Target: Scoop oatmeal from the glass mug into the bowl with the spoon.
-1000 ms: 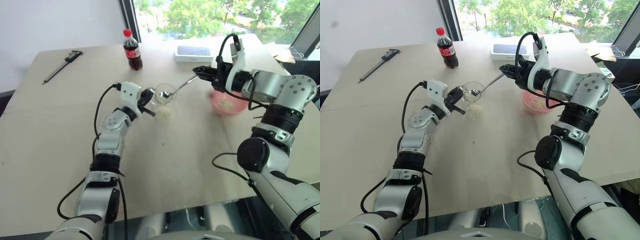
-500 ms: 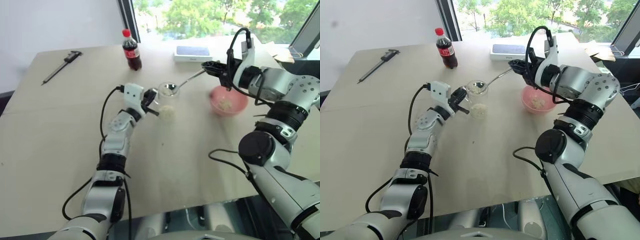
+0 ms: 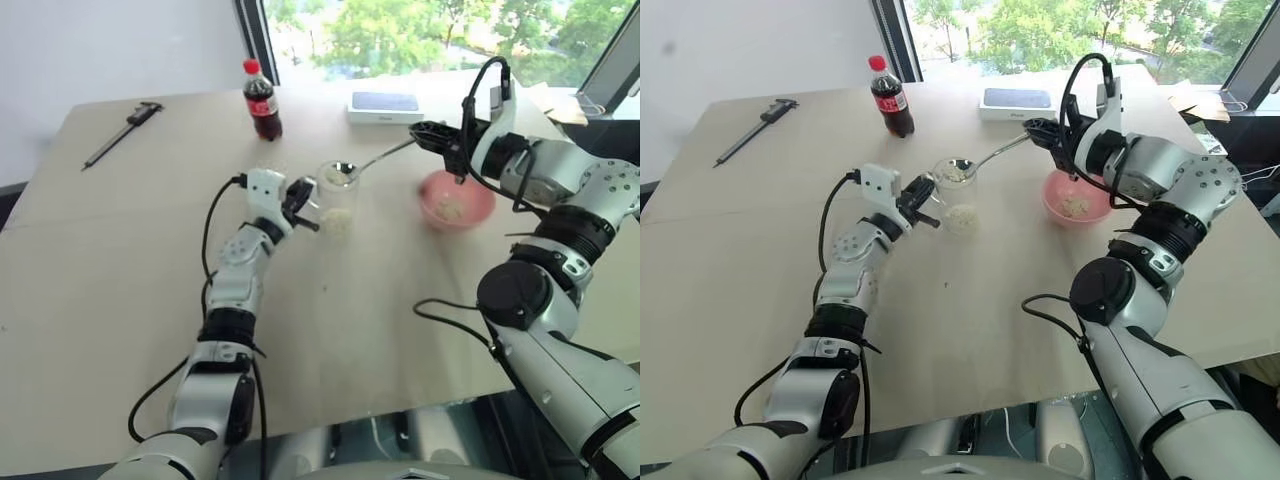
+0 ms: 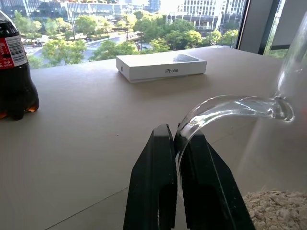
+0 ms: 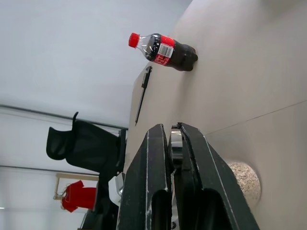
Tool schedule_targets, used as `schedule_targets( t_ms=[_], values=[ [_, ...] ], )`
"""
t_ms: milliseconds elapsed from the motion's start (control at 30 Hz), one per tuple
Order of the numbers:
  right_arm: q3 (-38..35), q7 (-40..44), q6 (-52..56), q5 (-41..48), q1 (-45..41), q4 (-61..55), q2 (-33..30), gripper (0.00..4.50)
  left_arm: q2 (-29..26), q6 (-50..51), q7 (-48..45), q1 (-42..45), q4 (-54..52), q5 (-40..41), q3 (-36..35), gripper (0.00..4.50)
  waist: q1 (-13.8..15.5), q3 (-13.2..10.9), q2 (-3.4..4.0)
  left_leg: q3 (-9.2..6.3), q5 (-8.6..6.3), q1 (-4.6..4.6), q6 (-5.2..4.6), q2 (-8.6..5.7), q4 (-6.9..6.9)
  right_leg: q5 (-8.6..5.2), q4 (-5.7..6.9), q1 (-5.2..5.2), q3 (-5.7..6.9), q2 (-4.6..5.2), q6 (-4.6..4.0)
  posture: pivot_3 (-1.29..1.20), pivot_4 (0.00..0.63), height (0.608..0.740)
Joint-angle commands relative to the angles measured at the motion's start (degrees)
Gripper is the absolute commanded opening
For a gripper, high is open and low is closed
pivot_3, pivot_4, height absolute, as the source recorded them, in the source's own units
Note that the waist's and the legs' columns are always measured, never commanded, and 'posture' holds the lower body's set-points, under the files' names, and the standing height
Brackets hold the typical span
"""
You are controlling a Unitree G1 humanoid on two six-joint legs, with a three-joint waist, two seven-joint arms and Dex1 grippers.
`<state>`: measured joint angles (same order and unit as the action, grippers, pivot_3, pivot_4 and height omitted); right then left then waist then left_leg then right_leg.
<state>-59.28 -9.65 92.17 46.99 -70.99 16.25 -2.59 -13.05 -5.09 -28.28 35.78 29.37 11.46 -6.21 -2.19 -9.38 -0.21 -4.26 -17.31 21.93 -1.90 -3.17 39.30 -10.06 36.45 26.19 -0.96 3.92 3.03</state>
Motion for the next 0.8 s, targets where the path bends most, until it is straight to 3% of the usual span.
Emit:
schedule_targets(
  t_ms=[33, 467, 800],
  values=[
    [-1.3, -1.3, 0.3, 3.9, -1.1, -1.3, 0.2, 0.00, 0.3, -1.3, 0.2, 0.8, -0.5, 1.2, -1.0, 0.05, -0.1, 0.0, 0.00, 0.01, 0.00, 0.00, 0.00, 0.00, 0.00, 0.00, 0.00, 0.00, -0.01, 0.00, 0.00, 0.00, 0.150, 0.740],
    [-7.8, -7.2, 0.3, 8.5, -1.3, -1.2, -0.2, 0.00, 0.5, -1.6, -0.5, 1.1, 0.7, 0.9, -0.9, 0.05, -0.1, 0.0, 0.00, 0.03, 0.00, -0.01, -0.01, 0.01, 0.00, 0.00, 0.02, 0.00, -0.03, -0.01, 0.00, 0.00, 0.150, 0.740],
    [-11.5, -8.5, -0.5, 8.4, 1.2, -1.7, -5.7, 0.00, -0.2, -1.5, -1.1, -0.6, 0.2, 1.0, -1.2, 0.05, -0.1, 0.0, 0.00, 0.06, 0.00, -0.01, -0.02, 0.02, -0.01, 0.00, 0.01, 0.00, -0.04, -0.03, 0.00, 0.00, 0.150, 0.740]
  ],
)
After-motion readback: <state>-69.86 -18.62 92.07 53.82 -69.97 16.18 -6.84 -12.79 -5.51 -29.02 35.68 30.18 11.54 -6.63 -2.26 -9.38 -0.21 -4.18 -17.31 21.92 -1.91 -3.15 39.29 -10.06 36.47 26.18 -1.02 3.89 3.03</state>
